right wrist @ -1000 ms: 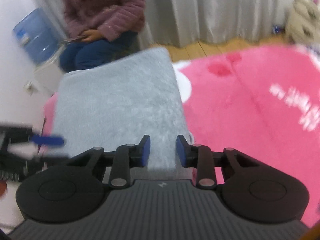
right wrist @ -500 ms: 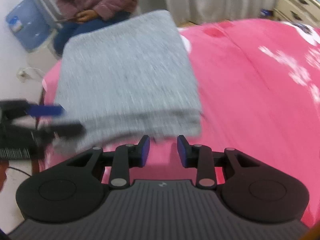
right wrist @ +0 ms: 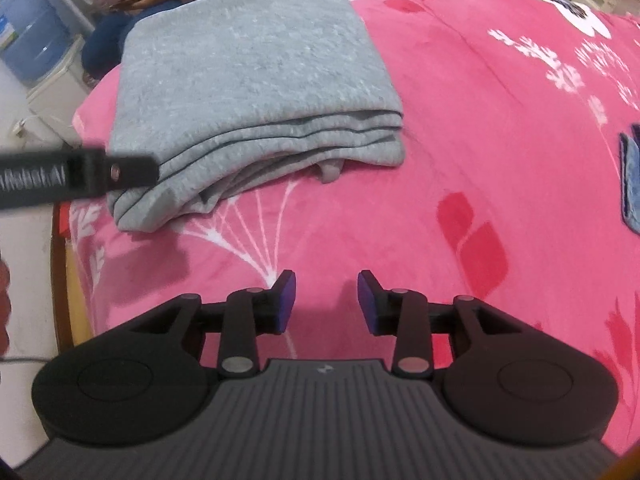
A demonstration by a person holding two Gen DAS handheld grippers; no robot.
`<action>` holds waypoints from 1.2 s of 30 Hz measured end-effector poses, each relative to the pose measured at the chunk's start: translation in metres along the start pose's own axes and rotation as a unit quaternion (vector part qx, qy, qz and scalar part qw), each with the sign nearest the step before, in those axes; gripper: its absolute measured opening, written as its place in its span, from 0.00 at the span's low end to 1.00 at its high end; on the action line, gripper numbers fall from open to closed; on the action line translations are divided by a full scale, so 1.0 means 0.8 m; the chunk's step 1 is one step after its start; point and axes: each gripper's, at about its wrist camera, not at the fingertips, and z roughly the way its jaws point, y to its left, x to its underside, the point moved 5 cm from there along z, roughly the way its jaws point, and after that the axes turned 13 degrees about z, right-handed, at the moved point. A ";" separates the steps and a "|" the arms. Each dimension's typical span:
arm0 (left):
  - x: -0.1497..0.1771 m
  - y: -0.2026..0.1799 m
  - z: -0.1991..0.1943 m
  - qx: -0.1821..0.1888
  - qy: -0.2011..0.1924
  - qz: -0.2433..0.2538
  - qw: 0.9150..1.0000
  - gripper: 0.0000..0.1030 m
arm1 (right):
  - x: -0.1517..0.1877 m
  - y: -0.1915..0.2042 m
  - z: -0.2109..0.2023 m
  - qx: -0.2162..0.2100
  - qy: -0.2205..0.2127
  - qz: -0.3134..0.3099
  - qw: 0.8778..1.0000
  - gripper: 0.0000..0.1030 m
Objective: Fold clothes
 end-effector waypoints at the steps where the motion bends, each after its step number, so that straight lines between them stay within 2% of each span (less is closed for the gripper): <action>1: 0.003 0.001 0.002 -0.007 0.009 -0.002 1.000 0.97 | 0.000 -0.001 0.000 0.004 0.000 0.003 1.000 0.34; 7: 0.022 0.012 0.017 -0.017 0.059 -0.040 0.997 0.96 | -0.005 0.000 -0.003 0.021 -0.006 0.009 1.000 0.40; 12: 0.030 0.018 0.010 -0.028 0.078 -0.049 0.995 0.89 | -0.012 0.003 -0.007 0.034 -0.011 0.009 0.999 0.44; 18: 0.004 0.025 -0.059 -0.039 0.065 -0.062 0.995 0.89 | -0.018 0.005 -0.065 0.035 -0.017 0.021 0.999 0.48; 24: -0.033 0.019 -0.145 -0.037 0.056 -0.043 0.997 0.91 | -0.023 0.012 -0.155 0.039 -0.028 0.026 0.999 0.63; 26: -0.041 0.014 -0.177 -0.037 0.056 -0.034 0.997 0.91 | -0.023 0.016 -0.183 0.038 -0.025 0.029 0.999 0.65; 28: -0.046 0.009 -0.208 -0.042 0.059 -0.026 0.997 0.93 | -0.025 0.020 -0.209 0.034 -0.023 0.029 0.999 0.73; 32: -0.053 -0.002 -0.260 -0.042 0.053 -0.027 0.997 0.94 | -0.032 0.032 -0.256 0.029 -0.024 0.014 0.999 0.75; 36: -0.057 -0.016 -0.288 -0.035 0.035 -0.033 0.998 0.94 | -0.039 0.034 -0.282 0.024 -0.039 0.009 0.999 0.78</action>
